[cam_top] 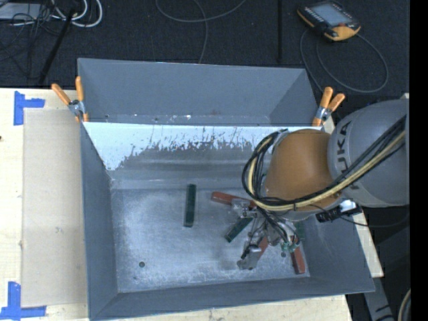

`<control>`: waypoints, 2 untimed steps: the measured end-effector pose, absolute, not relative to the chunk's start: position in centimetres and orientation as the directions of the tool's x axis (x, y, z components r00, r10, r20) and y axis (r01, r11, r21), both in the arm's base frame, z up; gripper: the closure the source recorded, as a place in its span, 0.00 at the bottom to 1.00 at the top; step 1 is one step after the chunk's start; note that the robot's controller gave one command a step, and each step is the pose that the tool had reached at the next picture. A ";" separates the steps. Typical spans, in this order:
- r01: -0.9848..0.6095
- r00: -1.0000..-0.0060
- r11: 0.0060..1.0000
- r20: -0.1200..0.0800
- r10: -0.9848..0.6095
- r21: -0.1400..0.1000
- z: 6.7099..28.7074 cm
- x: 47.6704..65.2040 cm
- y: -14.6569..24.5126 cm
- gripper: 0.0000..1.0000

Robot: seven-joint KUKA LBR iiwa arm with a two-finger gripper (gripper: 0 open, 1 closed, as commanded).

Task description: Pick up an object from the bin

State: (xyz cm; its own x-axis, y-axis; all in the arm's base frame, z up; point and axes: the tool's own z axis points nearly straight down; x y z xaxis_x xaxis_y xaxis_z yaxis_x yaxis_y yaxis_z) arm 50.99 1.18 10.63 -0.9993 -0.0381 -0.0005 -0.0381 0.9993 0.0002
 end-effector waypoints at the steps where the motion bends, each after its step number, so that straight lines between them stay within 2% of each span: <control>1: -0.147 -0.989 0.989 -0.006 -0.147 -0.001 7.2 52.0 -2.4 1.00; 2: -0.147 -0.989 0.989 -0.006 -0.147 -0.001 7.2 52.0 -2.4 1.00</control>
Offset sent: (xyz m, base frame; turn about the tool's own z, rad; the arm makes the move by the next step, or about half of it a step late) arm 0.0000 0.0000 0.0000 0.0000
